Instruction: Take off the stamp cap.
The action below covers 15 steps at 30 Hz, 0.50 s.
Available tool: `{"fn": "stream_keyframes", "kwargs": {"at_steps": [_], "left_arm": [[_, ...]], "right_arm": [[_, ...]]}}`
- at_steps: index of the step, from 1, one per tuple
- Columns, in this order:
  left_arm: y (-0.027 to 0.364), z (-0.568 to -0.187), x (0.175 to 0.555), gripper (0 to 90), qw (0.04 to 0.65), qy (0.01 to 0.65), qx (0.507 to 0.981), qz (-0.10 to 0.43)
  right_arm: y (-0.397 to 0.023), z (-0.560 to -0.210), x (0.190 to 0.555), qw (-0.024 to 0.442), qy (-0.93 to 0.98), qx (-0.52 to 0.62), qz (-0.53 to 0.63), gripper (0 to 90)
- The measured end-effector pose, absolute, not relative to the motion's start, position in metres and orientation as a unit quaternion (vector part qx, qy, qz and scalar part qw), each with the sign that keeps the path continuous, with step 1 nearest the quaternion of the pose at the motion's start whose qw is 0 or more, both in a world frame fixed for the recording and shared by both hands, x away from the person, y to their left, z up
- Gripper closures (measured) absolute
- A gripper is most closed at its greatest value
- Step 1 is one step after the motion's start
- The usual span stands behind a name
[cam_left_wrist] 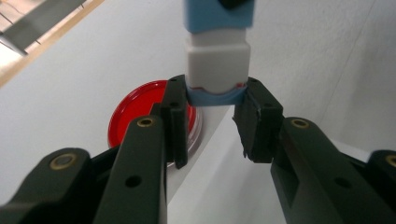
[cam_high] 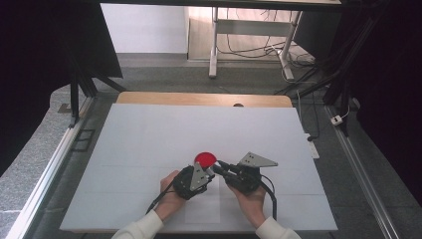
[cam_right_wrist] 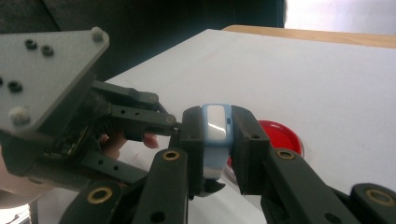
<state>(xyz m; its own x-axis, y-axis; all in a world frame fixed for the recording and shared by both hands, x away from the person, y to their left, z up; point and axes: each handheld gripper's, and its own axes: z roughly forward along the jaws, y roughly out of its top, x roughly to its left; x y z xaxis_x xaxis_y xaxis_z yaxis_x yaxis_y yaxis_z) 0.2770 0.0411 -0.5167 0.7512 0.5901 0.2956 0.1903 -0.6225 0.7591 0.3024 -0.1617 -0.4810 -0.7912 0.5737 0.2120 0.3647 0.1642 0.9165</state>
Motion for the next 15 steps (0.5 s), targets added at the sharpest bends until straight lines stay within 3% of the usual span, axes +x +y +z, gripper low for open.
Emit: {"fn": "stream_keyframes", "kwargs": {"at_steps": [3,15], "left_arm": [[0.044,-0.523,0.280,65.8,0.379,0.242,0.861,0.238],[0.056,-0.515,0.282,65.5,0.417,0.259,0.840,0.231]], "right_arm": [[-0.169,-0.473,0.303,0.132,0.746,0.314,0.573,75.7],[-0.176,-0.477,0.308,0.107,0.754,0.318,0.565,75.6]]}}
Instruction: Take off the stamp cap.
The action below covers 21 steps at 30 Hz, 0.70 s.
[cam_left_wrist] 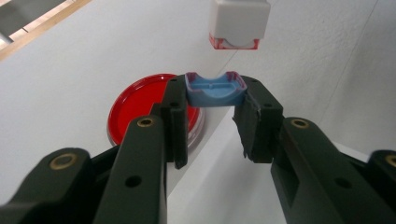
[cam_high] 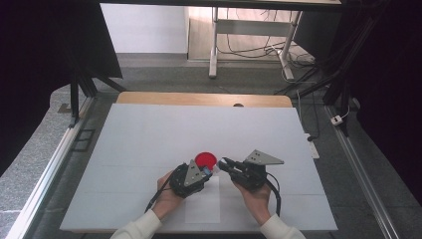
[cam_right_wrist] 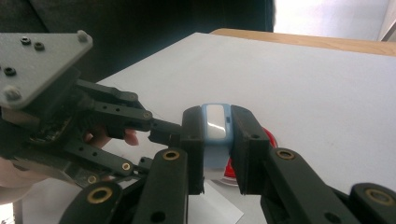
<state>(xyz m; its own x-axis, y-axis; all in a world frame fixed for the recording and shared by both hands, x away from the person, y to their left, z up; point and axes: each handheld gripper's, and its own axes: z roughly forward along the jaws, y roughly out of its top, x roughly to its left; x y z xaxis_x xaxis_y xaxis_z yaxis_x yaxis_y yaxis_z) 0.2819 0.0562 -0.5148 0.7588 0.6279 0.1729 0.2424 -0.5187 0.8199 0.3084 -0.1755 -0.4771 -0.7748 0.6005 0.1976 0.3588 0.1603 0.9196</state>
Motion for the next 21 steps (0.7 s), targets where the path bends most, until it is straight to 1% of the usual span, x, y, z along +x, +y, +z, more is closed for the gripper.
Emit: {"fn": "stream_keyframes", "kwargs": {"at_steps": [13,21], "left_arm": [[0.073,-0.510,0.277,65.3,0.418,0.261,0.836,0.241],[0.094,-0.505,0.270,65.2,0.419,0.274,0.832,0.238]], "right_arm": [[-0.176,-0.479,0.308,0.111,0.750,0.316,0.570,75.5],[-0.177,-0.478,0.307,0.112,0.747,0.314,0.576,75.5]]}}
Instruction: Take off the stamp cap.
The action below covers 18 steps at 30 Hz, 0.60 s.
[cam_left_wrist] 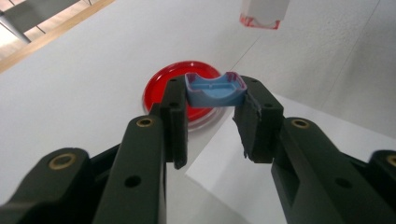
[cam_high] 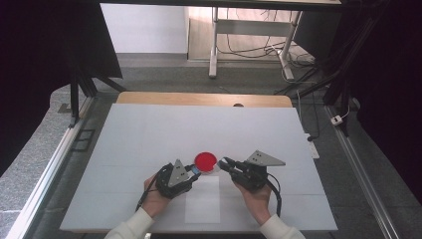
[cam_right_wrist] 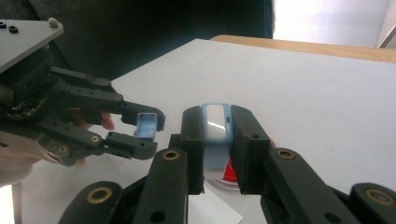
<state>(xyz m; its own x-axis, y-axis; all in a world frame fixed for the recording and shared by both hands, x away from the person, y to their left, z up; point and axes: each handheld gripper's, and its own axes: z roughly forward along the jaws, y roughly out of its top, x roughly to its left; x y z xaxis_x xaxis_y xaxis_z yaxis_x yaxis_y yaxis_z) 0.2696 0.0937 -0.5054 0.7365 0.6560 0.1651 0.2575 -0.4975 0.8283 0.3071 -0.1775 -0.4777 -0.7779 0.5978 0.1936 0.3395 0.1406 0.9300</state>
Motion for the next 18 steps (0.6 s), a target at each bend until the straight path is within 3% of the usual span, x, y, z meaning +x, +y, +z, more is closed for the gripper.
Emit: {"fn": "stream_keyframes", "kwargs": {"at_steps": [18], "left_arm": [[0.132,-0.499,0.256,65.0,0.432,0.300,0.820,0.224]], "right_arm": [[-0.183,-0.476,0.310,0.120,0.747,0.313,0.574,75.5]]}}
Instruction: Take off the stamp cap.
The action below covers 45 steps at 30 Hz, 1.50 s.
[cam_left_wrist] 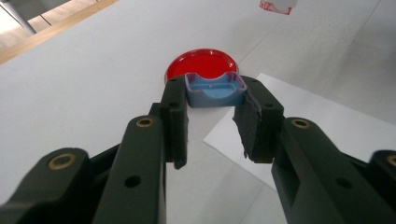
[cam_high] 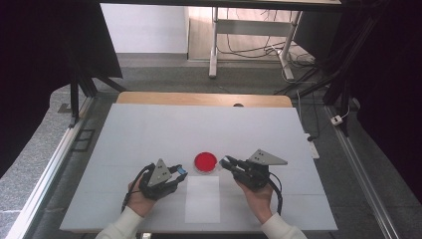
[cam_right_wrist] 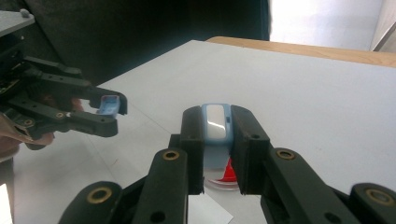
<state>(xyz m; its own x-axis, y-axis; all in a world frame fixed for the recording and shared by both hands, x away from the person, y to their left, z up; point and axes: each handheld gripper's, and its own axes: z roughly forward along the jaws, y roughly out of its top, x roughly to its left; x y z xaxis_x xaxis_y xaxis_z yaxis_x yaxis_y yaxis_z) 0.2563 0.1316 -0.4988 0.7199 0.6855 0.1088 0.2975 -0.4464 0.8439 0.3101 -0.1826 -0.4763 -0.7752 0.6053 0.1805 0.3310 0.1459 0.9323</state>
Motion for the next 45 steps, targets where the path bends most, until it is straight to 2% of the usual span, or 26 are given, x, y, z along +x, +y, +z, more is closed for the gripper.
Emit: {"fn": "stream_keyframes", "kwargs": {"at_steps": [14,20,45], "left_arm": [[0.174,-0.504,0.226,64.9,0.428,0.339,0.806,0.229],[0.188,-0.508,0.225,64.8,0.425,0.355,0.802,0.227],[0.192,-0.512,0.228,64.7,0.428,0.364,0.798,0.219]], "right_arm": [[-0.183,-0.476,0.312,0.123,0.750,0.309,0.572,75.4],[-0.185,-0.473,0.314,0.130,0.751,0.305,0.571,75.4],[-0.181,-0.452,0.326,0.142,0.768,0.289,0.553,75.3]]}}
